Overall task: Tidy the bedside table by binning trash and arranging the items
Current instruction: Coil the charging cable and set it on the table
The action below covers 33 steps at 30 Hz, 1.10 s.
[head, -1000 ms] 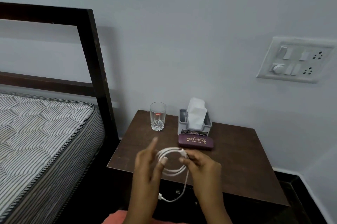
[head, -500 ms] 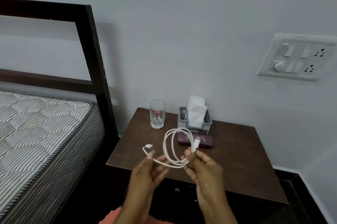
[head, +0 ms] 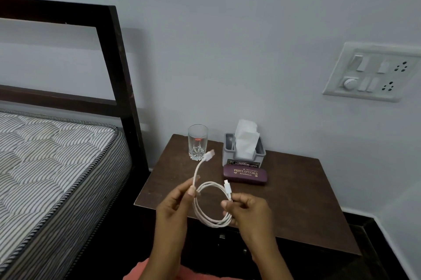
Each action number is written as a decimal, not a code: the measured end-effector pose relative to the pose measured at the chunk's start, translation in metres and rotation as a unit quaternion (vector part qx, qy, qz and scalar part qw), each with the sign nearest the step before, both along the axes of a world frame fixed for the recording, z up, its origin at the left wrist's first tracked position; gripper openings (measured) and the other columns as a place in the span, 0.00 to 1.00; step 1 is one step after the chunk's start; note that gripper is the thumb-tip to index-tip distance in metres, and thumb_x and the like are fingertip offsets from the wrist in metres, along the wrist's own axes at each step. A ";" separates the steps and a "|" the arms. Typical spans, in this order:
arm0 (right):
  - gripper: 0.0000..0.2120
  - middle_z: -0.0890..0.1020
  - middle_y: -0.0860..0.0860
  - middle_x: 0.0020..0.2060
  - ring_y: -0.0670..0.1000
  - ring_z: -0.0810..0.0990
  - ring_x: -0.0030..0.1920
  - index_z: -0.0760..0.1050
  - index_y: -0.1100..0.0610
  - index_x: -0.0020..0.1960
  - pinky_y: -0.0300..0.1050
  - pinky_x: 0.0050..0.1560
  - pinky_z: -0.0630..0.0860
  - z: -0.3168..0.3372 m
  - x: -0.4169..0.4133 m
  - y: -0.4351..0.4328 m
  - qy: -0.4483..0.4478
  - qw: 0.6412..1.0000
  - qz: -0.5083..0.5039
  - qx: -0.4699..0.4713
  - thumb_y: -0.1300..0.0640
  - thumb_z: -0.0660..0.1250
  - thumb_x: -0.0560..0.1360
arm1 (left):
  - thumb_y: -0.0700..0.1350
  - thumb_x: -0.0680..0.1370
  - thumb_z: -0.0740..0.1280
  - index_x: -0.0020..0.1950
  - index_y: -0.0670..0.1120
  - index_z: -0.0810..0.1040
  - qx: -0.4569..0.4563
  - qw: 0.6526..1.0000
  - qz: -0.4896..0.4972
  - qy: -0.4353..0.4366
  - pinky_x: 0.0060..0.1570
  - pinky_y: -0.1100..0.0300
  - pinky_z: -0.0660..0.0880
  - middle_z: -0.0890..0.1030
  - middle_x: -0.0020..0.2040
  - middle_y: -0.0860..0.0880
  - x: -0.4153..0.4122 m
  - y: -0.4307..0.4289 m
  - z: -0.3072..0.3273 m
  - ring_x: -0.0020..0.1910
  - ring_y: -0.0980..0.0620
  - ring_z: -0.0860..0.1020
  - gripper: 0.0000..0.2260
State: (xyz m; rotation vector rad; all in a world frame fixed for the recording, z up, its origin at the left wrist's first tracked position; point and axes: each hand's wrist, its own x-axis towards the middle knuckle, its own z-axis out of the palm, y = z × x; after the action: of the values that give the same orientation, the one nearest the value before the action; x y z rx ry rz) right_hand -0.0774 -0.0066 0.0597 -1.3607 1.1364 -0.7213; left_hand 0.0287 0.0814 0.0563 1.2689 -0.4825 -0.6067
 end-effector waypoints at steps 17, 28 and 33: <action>0.15 0.83 0.47 0.27 0.46 0.80 0.30 0.76 0.45 0.30 0.46 0.41 0.78 -0.010 -0.009 -0.014 0.024 0.992 -0.080 -0.098 0.62 0.74 0.67 | 0.48 0.68 0.67 0.38 0.54 0.83 0.239 0.844 0.056 -0.476 0.32 0.60 0.72 0.79 0.30 0.56 -0.008 0.001 -0.014 0.30 0.54 0.76 0.05; 0.04 0.84 0.51 0.32 0.40 0.78 0.30 0.83 0.59 0.43 0.32 0.35 0.72 -0.011 -0.009 -0.016 -0.003 0.993 0.086 -0.083 0.65 0.71 0.69 | 0.40 0.69 0.74 0.53 0.53 0.75 0.110 0.986 0.043 -0.120 0.43 0.65 0.71 0.76 0.27 0.49 0.007 -0.001 -0.017 0.33 0.52 0.78 0.17; 0.04 0.81 0.52 0.30 0.45 0.78 0.33 0.82 0.58 0.38 0.37 0.39 0.74 -0.008 -0.003 -0.006 -0.013 0.985 0.153 -0.074 0.65 0.71 0.69 | 0.68 0.60 0.72 0.54 0.58 0.76 0.185 0.974 -0.006 -0.130 0.48 0.67 0.74 0.79 0.52 0.47 0.013 -0.005 -0.034 0.46 0.58 0.78 0.27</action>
State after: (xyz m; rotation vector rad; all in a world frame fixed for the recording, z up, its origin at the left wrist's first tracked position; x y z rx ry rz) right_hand -0.0800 -0.0122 0.0512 -1.6035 0.8401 -0.6058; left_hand 0.0421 0.0759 0.0227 1.7141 -0.6127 -0.5576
